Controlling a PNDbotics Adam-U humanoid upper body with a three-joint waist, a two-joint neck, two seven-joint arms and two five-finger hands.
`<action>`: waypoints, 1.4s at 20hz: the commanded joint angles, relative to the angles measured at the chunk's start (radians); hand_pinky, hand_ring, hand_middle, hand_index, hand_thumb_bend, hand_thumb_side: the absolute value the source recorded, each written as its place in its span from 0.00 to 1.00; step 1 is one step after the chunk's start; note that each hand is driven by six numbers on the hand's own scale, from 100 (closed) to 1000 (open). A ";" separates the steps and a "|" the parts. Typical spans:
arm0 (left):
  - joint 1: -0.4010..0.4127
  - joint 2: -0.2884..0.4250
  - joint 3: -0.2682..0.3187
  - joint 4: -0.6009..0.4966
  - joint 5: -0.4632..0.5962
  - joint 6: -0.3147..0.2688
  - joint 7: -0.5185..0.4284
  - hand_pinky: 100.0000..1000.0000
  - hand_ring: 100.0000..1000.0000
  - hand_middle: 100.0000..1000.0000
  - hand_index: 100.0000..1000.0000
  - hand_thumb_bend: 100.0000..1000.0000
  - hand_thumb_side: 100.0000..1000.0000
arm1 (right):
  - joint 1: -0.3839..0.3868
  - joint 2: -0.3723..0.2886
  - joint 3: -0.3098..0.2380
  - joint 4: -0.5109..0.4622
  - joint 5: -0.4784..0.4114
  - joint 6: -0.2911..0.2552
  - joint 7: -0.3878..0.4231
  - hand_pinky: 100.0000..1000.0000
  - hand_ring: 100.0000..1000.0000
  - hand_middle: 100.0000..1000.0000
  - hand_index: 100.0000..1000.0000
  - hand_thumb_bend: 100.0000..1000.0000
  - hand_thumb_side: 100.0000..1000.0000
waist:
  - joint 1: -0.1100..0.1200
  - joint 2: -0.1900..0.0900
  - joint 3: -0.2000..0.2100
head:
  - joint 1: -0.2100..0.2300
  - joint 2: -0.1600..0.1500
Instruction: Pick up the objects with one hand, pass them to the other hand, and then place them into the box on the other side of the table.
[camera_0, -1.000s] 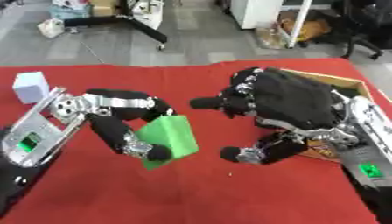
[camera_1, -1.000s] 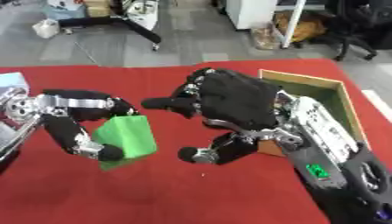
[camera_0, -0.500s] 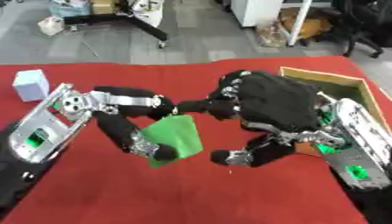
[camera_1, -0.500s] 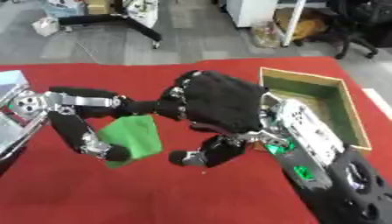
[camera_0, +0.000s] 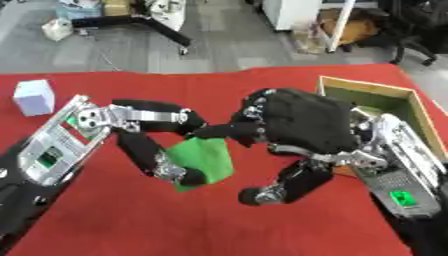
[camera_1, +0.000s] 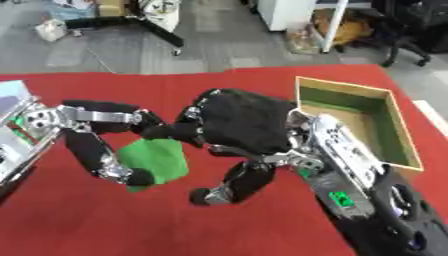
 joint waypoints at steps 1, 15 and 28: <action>-0.025 0.004 0.011 -0.003 -0.013 -0.008 0.000 0.70 0.68 0.60 0.68 0.30 0.45 | -0.020 0.000 -0.015 -0.009 -0.013 0.030 0.013 0.45 0.30 0.28 0.91 0.47 0.30 | 0.004 -0.027 -0.001 | 0.002 0.002; -0.030 -0.018 0.006 -0.010 -0.032 0.006 0.000 0.70 0.68 0.60 0.68 0.29 0.45 | -0.021 0.031 -0.008 0.009 0.053 0.096 -0.023 0.43 0.27 0.26 0.88 0.46 0.27 | 0.005 -0.028 -0.001 | -0.002 0.004; -0.039 -0.028 0.004 -0.025 -0.011 0.036 0.000 0.70 0.68 0.60 0.68 0.29 0.45 | -0.017 0.035 0.010 0.025 0.072 0.078 -0.022 0.43 0.28 0.26 0.86 0.46 0.26 | 0.006 -0.030 -0.002 | -0.005 0.004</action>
